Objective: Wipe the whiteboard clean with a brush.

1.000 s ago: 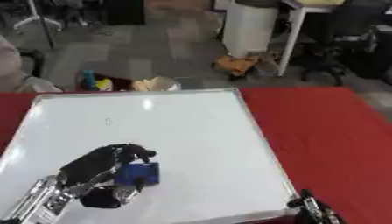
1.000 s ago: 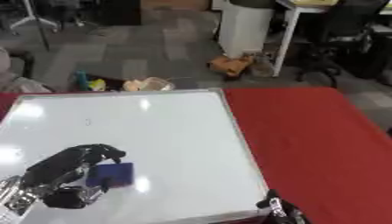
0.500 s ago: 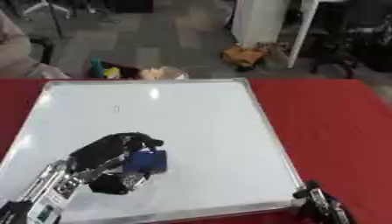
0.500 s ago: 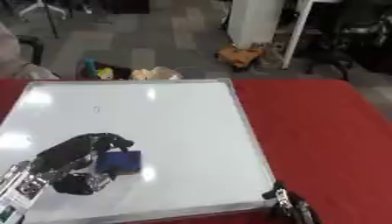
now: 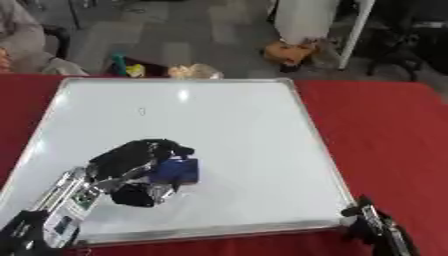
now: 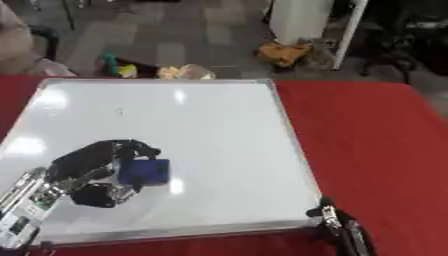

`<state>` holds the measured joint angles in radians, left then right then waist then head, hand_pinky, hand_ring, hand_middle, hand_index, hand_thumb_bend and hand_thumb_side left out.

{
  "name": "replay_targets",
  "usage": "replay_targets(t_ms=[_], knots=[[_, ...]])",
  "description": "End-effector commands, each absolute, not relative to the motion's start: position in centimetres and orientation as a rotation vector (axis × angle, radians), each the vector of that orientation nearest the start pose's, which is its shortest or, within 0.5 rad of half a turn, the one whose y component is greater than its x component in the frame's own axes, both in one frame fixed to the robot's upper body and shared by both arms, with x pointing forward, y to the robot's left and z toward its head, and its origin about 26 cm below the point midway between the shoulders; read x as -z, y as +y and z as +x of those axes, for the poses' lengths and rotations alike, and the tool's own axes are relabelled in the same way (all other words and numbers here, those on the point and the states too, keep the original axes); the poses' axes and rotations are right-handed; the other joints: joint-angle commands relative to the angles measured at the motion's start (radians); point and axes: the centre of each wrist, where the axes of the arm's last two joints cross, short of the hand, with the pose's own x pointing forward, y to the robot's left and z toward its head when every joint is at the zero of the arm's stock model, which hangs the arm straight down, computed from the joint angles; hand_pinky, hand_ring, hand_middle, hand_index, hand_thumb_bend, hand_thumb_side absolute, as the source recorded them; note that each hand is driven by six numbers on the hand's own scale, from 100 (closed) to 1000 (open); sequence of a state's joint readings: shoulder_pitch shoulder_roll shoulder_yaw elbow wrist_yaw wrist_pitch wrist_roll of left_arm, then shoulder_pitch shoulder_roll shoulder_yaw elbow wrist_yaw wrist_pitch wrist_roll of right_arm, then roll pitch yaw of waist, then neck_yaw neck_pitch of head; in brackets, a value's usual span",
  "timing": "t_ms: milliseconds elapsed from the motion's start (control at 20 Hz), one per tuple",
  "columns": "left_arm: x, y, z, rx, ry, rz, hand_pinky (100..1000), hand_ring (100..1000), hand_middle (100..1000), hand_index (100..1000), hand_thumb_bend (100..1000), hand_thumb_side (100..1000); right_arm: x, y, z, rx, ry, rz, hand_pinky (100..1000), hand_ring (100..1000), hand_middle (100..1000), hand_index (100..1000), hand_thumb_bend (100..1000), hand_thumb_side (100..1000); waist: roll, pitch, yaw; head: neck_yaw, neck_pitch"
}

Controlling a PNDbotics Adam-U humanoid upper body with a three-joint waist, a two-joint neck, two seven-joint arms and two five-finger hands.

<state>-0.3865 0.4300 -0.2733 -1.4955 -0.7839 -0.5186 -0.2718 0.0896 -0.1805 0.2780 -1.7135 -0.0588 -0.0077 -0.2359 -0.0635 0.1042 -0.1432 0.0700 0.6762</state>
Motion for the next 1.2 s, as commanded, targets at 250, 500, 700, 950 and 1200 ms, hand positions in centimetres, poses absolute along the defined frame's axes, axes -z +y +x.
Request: replay_targets(t_ms=[250, 500, 700, 950, 1200], knots=[[-10.25, 25.07, 36.19, 1.787, -1.846, 0.505, 763, 851, 724, 958, 109, 887, -0.37, -21.39, 24.31, -0.1, -1.629, -0.045, 417, 351, 153, 550, 100, 843, 0.003, -0.008, 0.0, 0.003, 0.008], [-10.3, 25.07, 36.19, 1.797, -1.835, 0.503, 761, 840, 713, 954, 108, 869, -0.36, -21.39, 24.29, -0.098, -1.629, -0.045, 417, 351, 153, 550, 100, 843, 0.003, -0.008, 0.0, 0.003, 0.007], [-10.31, 25.08, 36.18, 1.806, -1.827, 0.501, 760, 837, 709, 953, 120, 860, -0.36, -21.37, 24.3, -0.098, -1.63, -0.045, 418, 351, 153, 551, 100, 843, 0.004, -0.008, 0.0, 0.003, 0.007], [-10.37, 25.09, 36.22, 1.797, -1.825, 0.505, 755, 830, 707, 954, 132, 848, -0.35, -21.37, 24.3, -0.097, -1.63, -0.045, 418, 352, 153, 551, 100, 843, 0.004, -0.008, -0.001, 0.001, 0.006], [-11.03, 25.13, 36.29, 1.743, -1.862, 0.53, 753, 839, 738, 964, 152, 837, -0.35, -21.39, 24.3, -0.096, -1.629, -0.045, 418, 352, 153, 551, 100, 844, 0.003, -0.009, -0.001, -0.001, 0.005]])
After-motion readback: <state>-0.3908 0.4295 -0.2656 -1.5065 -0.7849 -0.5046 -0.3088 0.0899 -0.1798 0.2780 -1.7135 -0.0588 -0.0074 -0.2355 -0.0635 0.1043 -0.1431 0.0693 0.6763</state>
